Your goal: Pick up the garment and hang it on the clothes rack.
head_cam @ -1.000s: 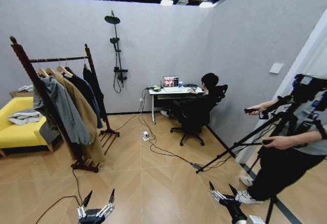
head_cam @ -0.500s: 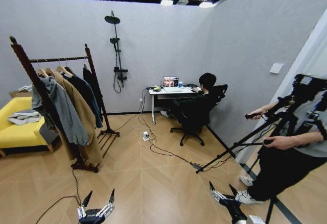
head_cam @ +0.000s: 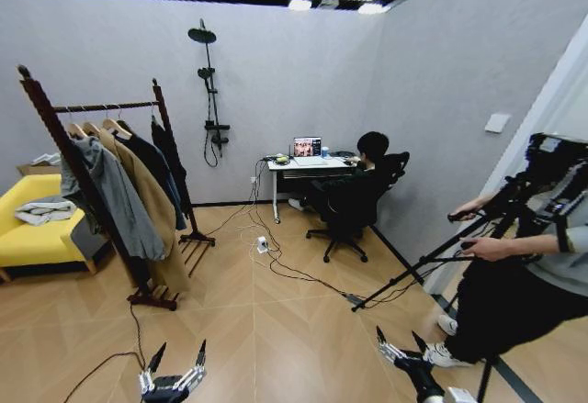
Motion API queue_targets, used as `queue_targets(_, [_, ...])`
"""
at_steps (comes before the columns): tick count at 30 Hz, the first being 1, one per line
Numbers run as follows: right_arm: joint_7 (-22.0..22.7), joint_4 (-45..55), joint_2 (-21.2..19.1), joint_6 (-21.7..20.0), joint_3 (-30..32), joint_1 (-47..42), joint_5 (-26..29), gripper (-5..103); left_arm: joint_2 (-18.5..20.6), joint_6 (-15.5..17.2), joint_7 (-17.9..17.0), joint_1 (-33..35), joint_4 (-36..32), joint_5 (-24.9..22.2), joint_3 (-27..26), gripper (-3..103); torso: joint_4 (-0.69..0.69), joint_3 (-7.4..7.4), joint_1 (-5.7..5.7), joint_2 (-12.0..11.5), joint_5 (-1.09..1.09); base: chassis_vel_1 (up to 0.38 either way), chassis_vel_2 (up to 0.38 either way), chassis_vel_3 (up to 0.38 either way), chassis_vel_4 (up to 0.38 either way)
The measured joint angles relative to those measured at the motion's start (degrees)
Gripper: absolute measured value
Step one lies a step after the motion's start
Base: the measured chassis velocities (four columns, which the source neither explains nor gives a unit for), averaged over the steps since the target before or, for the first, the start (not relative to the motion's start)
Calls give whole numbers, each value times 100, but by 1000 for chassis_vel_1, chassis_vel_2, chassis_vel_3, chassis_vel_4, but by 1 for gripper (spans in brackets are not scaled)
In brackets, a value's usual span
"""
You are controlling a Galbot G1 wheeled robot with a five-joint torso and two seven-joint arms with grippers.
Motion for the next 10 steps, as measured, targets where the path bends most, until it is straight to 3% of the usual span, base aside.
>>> queue_targets(10, [0, 0, 0, 0, 0, 0, 0, 100, 0, 0, 0, 0, 0, 0, 0, 100, 0, 0, 0, 0, 0, 0, 0, 0, 0])
